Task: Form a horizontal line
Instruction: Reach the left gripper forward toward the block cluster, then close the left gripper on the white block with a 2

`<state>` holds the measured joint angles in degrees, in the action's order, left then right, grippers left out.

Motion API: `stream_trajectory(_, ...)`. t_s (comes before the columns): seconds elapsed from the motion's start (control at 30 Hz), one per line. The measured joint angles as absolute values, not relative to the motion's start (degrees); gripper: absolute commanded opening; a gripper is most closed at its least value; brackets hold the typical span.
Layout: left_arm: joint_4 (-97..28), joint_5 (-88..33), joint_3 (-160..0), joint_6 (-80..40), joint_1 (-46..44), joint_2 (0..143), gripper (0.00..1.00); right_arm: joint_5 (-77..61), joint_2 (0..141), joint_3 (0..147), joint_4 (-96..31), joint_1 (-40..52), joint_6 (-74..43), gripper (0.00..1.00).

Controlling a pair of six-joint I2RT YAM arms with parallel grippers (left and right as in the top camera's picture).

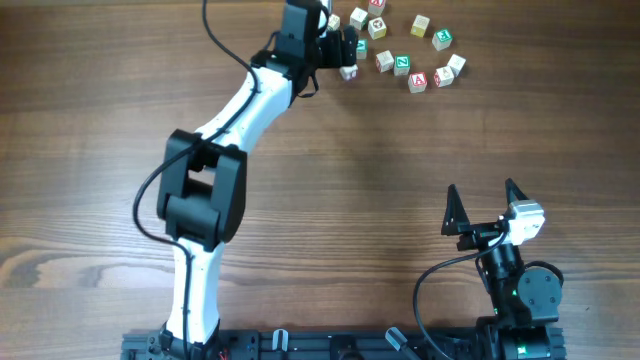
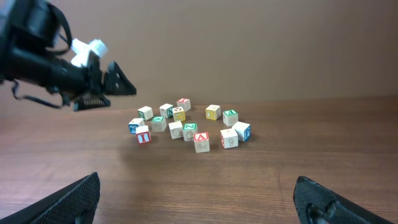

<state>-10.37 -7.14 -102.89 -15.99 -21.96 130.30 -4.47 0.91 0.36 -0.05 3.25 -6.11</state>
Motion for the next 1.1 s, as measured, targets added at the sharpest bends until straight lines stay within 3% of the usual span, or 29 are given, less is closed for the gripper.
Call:
stream_trajectory(0.43,-3.46,-2.52,-102.94,-13.56,-21.98,137.36,0.94,-4.45,0.91,0.36,-0.05,3.25,-6.11,1.0)
stream_trajectory(0.8,1.48,-0.36,-103.0,-10.61,-21.85,140.99,0.88,-4.47,0.91,0.36,-0.05,3.25,-6.11,1.0)
stream_trajectory(0.93,2.39,0.16,-103.15,-10.55,-21.3,141.97,0.78,-4.47,0.91,0.36,-0.05,3.25,-6.11,1.0)
stream_trajectory(1.03,2.55,0.21,-103.15,-10.35,-21.04,142.17,0.64,-4.45,0.91,0.36,-0.05,3.25,-6.11,1.0)
stream_trajectory(1.1,2.7,0.21,-103.15,-10.11,-20.95,142.3,0.63,-4.47,0.91,0.36,-0.05,3.25,-6.11,1.0)
